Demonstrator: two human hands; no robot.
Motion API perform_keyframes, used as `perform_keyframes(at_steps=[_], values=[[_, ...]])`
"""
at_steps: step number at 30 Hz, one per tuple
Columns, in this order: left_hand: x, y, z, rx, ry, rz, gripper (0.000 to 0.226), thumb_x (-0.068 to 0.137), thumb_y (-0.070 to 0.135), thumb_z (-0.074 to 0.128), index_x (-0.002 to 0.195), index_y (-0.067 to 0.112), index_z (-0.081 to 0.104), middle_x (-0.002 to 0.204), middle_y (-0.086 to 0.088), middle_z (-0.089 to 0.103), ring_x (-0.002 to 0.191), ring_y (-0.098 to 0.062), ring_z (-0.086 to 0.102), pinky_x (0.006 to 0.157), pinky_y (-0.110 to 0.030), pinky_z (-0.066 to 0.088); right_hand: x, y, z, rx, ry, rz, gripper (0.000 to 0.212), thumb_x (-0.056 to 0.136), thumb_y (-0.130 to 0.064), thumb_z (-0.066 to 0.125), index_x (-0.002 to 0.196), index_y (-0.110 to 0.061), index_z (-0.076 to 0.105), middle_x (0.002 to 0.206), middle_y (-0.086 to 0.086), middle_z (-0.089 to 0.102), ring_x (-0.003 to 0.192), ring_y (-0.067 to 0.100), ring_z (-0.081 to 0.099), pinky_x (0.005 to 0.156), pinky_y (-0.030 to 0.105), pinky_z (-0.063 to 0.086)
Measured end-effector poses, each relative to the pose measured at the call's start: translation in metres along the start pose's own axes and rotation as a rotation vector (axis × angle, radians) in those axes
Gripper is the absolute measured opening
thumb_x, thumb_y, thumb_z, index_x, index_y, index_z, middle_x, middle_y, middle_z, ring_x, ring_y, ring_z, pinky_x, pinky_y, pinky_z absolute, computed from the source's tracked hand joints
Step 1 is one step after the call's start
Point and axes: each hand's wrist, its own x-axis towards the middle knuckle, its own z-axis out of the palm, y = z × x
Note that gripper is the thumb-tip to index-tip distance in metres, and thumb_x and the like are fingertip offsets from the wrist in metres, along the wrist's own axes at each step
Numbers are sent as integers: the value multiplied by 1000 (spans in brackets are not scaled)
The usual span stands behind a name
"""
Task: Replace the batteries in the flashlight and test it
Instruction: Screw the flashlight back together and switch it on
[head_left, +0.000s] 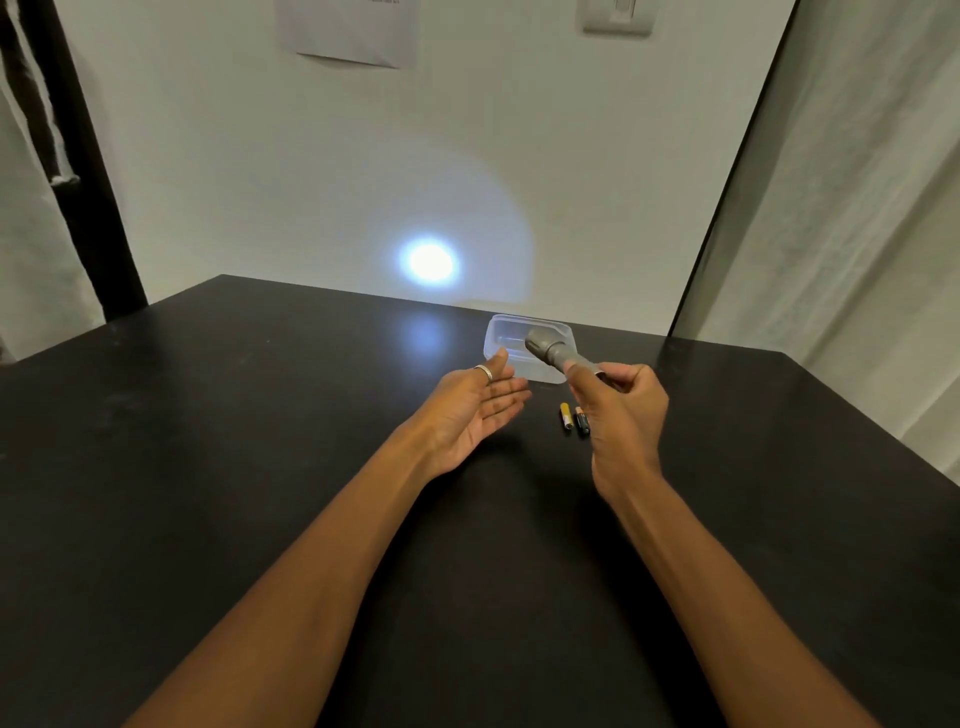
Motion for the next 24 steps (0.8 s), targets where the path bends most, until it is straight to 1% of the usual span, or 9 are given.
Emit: perform_keyframes(at_steps=[3,5,8,11,13,16,19,22,24], values=[[2,-1,0,-1,-11,5,48,101,38,60,131,2,54,127,-19,69,111,-25,72,88,-31,61,-6,1,6,-120,-42,-80,30,79,-16,87,93,-18,60,88,0,66,69,3,66,56,16,54],[3,-1,0,-14,-16,17,44,101,36,60,127,1,59,117,-17,74,104,-23,75,82,-30,62,-12,3,10,-161,-90,-143,31,78,-15,87,89,-21,59,88,-3,67,72,-2,66,60,15,55],[4,-1,1,-33,16,46,38,101,34,61,119,1,67,93,-9,78,84,-15,75,75,-27,61,-21,7,17,-235,-170,-212,32,75,-18,90,87,-23,61,92,-4,69,86,8,70,74,27,60],[6,-1,-3,-48,49,83,34,102,31,60,104,0,73,81,-8,76,69,-13,72,68,-25,59,-27,7,22,-269,-280,-236,36,72,-19,92,93,-14,63,101,5,71,97,16,71,84,35,61],[6,1,-7,-53,60,81,34,102,30,60,93,1,76,78,-11,73,66,-17,69,65,-26,59,-30,6,23,-249,-351,-224,37,72,-15,92,96,-8,65,105,10,71,101,18,71,90,37,60],[4,2,-11,-47,112,52,29,99,28,64,105,1,71,73,-8,70,61,-15,66,58,-27,58,-32,5,20,-226,-437,-210,30,78,-4,86,102,-3,68,109,14,71,107,23,71,97,39,58],[3,3,-12,-28,140,33,25,98,25,65,107,2,69,73,-6,69,59,-13,65,54,-25,56,-32,5,18,-221,-473,-213,24,82,5,78,103,-2,71,112,16,70,109,22,71,100,38,57],[3,5,-13,-19,150,25,30,98,24,66,113,-2,68,81,-11,68,71,-19,66,62,-30,59,-33,4,18,-266,-492,-261,24,83,3,79,102,-9,71,112,13,69,108,18,71,97,33,58],[4,5,-13,-18,149,22,35,97,24,67,118,-5,67,86,-13,67,77,-23,64,70,-33,57,-34,4,17,-295,-503,-310,26,82,0,81,102,-14,71,111,9,69,105,15,72,94,28,59]])
